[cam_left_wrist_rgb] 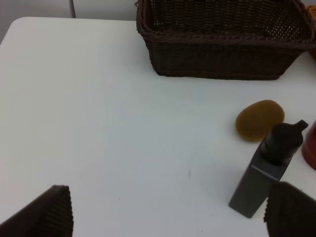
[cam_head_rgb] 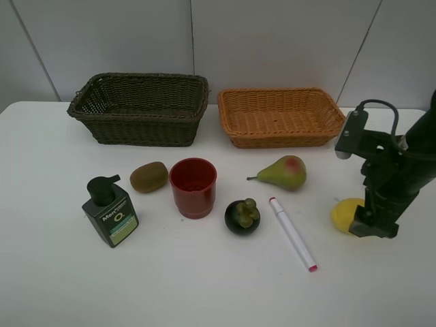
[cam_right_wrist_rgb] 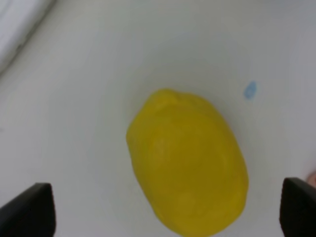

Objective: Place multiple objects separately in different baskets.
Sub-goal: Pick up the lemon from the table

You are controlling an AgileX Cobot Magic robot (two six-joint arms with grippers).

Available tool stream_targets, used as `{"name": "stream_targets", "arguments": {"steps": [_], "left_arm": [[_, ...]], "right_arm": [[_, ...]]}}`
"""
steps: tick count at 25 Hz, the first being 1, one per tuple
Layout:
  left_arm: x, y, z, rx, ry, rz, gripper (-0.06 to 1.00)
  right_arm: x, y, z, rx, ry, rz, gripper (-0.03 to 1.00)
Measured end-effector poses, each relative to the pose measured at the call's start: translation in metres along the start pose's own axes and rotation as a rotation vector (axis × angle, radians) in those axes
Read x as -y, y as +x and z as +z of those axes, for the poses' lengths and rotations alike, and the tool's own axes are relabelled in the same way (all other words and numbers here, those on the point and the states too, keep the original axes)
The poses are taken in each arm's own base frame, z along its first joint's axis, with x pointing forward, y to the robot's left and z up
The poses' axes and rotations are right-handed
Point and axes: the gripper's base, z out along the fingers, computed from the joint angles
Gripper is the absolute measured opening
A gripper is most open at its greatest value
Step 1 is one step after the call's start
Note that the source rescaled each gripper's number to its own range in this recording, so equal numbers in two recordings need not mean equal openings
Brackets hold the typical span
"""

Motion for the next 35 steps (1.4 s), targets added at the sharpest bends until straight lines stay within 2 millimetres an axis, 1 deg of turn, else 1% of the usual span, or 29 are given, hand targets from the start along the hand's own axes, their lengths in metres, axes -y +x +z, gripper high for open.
{"name": "stream_targets", "arguments": {"steps": [4,7,17,20,30,32,33,35], "left_arm": [[0.0,0.0,0.0,0.0,0.0,0.0,1.0],[0.0,0.0,0.0,0.0,0.0,0.0,1.0],[0.0,0.0,0.0,0.0,0.0,0.0,1.0],[0.0,0.0,0.0,0.0,0.0,0.0,1.0],[0.0,0.0,0.0,0.0,0.0,0.0,1.0],[0.0,0.0,0.0,0.0,0.0,0.0,1.0],[0.0,0.0,0.0,0.0,0.0,0.0,1.0],[0.0,0.0,0.0,0.0,0.0,0.0,1.0]], "right_arm": [[0.002,-0.001,0.0,0.008,0.025,-0.059,0.99],[0.005,0.0,0.006,-0.028,0.038,-0.111,0.99],[0.007,-0.006,0.05,-0.089,-0.021,-0.188,0.99],[0.007,-0.008,0.059,-0.084,-0.022,-0.203,0.99],[0.01,-0.007,0.062,-0.081,-0.014,-0.203,0.99],[0.01,-0.007,0.062,-0.081,-0.014,-0.203,0.96],[0.01,-0.006,0.062,-0.082,-0.015,-0.202,0.92],[0.009,-0.006,0.062,-0.085,-0.018,-0.2,0.78]]}}
